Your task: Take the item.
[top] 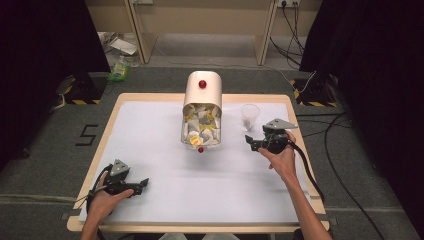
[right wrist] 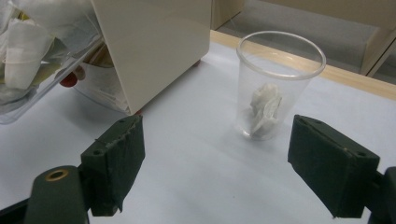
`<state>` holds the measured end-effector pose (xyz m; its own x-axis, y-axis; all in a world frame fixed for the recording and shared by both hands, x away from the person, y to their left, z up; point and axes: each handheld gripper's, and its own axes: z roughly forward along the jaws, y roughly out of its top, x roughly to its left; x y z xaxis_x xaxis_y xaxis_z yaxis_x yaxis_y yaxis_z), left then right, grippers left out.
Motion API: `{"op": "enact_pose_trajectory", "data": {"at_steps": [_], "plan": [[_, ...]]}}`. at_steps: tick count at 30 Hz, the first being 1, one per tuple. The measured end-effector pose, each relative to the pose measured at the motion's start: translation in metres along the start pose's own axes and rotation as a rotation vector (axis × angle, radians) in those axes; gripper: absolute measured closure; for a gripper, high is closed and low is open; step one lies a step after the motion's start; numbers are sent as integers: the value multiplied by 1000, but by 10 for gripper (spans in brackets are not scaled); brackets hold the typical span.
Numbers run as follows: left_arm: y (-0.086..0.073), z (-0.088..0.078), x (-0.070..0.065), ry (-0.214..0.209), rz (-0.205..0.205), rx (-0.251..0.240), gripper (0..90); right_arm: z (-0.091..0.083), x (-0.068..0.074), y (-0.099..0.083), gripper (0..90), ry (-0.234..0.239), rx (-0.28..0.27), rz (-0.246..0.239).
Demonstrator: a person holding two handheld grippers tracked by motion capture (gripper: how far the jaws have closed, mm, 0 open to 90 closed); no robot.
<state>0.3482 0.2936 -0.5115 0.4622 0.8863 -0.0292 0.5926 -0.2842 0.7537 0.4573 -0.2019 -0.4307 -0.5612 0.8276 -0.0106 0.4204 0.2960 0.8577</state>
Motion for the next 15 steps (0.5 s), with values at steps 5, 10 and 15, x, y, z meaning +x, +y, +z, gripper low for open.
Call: {"op": "enact_pose_trajectory", "data": {"at_steps": [5, 10, 15], "plan": [[0, 0, 0, 0, 0, 0, 112, 1, 2, -10, 196, 3, 21, -3], [0, 0, 0, 0, 0, 0, 112, 1, 4, -19, 199, 1, 33, -4], [0, 0, 0, 0, -1, 0, 112, -1, 6, -26, 200, 0, 45, -8]]}}
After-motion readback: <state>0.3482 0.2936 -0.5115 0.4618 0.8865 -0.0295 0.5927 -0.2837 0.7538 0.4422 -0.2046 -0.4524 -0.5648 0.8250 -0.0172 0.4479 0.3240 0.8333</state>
